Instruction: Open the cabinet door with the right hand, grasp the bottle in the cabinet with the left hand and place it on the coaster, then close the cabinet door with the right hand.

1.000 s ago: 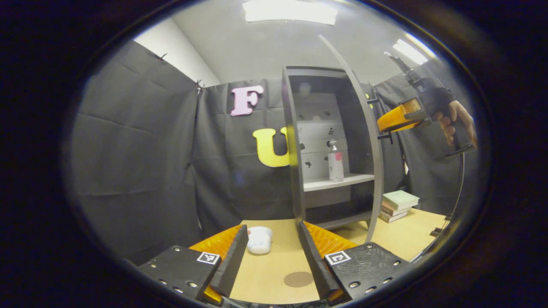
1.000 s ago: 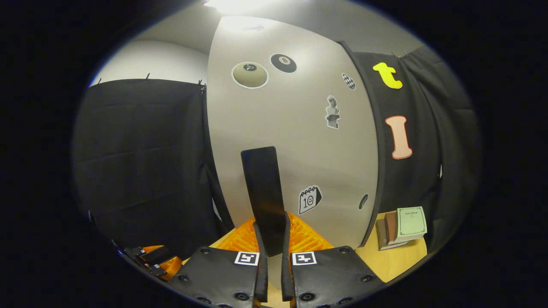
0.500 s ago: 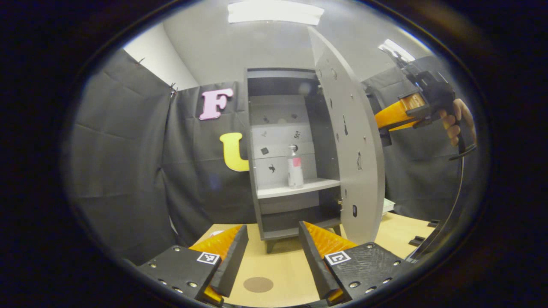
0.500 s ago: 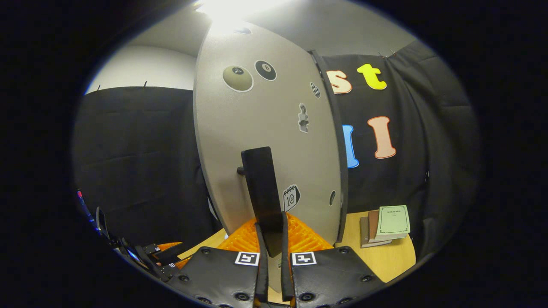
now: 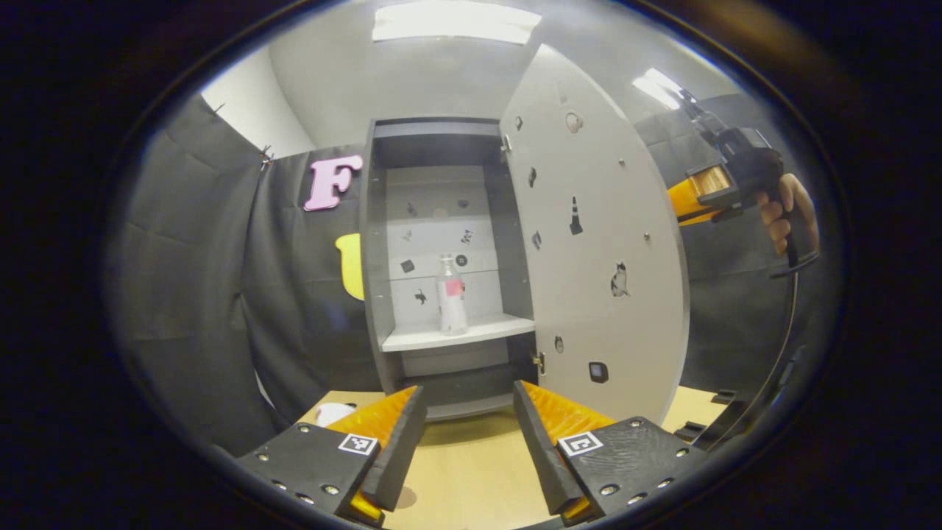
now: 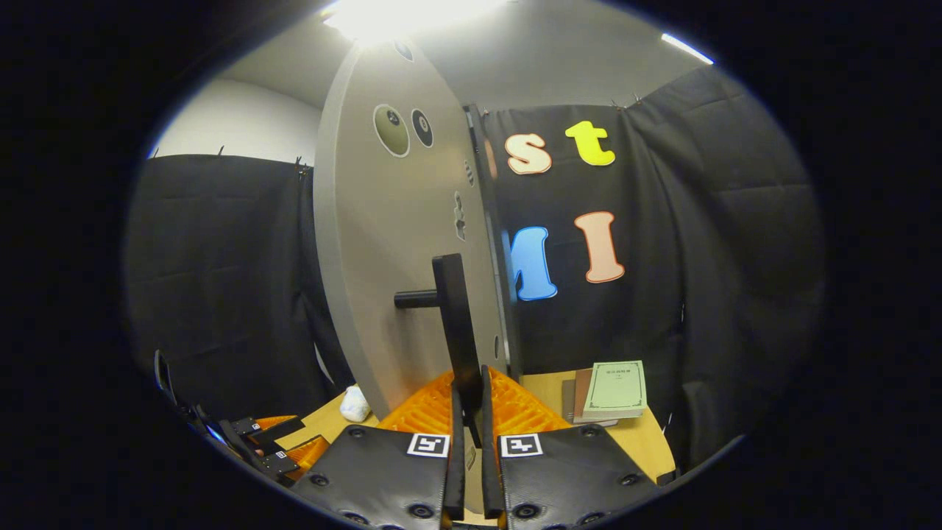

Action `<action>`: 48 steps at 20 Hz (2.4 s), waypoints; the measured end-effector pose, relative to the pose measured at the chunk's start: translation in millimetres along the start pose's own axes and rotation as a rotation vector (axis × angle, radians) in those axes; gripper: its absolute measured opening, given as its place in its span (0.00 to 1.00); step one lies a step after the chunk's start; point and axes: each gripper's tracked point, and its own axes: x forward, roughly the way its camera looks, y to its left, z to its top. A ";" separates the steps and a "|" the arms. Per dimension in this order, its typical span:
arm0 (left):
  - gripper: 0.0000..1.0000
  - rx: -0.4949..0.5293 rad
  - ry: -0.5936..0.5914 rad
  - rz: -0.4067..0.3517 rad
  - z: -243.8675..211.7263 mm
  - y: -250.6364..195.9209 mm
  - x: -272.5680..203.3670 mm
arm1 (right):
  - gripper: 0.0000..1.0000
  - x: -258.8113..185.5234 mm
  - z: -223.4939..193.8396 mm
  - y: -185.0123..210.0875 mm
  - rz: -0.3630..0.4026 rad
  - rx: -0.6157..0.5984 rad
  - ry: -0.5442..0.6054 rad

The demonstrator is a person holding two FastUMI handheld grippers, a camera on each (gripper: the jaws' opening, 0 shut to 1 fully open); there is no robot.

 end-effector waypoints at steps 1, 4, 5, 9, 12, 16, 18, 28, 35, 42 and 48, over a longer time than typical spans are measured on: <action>0.73 0.005 0.003 -0.006 0.3 -7.3 3.4 | 0.11 0.0 -0.4 -7.5 -0.008 -0.001 -0.008; 0.73 0.015 0.007 -0.017 3.6 -27.0 16.4 | 0.09 1.4 -0.8 -11.6 0.037 0.016 -0.025; 0.73 0.017 0.007 -0.017 3.6 -33.0 17.1 | 0.11 2.0 -1.7 -9.7 0.062 0.023 -0.029; 0.73 0.013 0.002 0.010 7.7 -47.7 22.9 | 0.13 -9.6 -5.9 -18.4 0.103 -0.003 -0.036; 0.71 -0.007 0.007 0.050 6.6 -52.7 33.5 | 0.17 -29.7 -8.9 -18.7 0.185 0.025 -0.032; 0.73 -0.033 0.006 0.108 13.8 -47.3 45.8 | 0.19 -36.3 -10.0 -63.3 0.103 -0.036 -0.031; 0.73 -0.042 0.005 0.109 21.3 -41.0 54.4 | 0.23 -39.3 -14.3 -72.4 0.087 -0.044 -0.030; 0.76 0.016 -0.002 0.100 63.7 18.3 135.3 | 0.98 -25.7 -30.1 -144.6 -0.173 -0.100 -0.055; 0.76 -0.074 -0.021 0.052 80.3 52.1 229.4 | 0.98 -27.7 -42.5 -173.1 -0.327 -0.076 -0.023; 0.74 -0.097 -0.013 -0.026 73.3 69.1 319.2 | 0.98 -35.0 -45.0 -192.2 -0.491 -0.059 -0.017; 0.73 -0.092 0.025 -0.066 49.2 72.0 376.5 | 0.98 -34.1 -56.7 -193.6 -0.585 -0.038 -0.002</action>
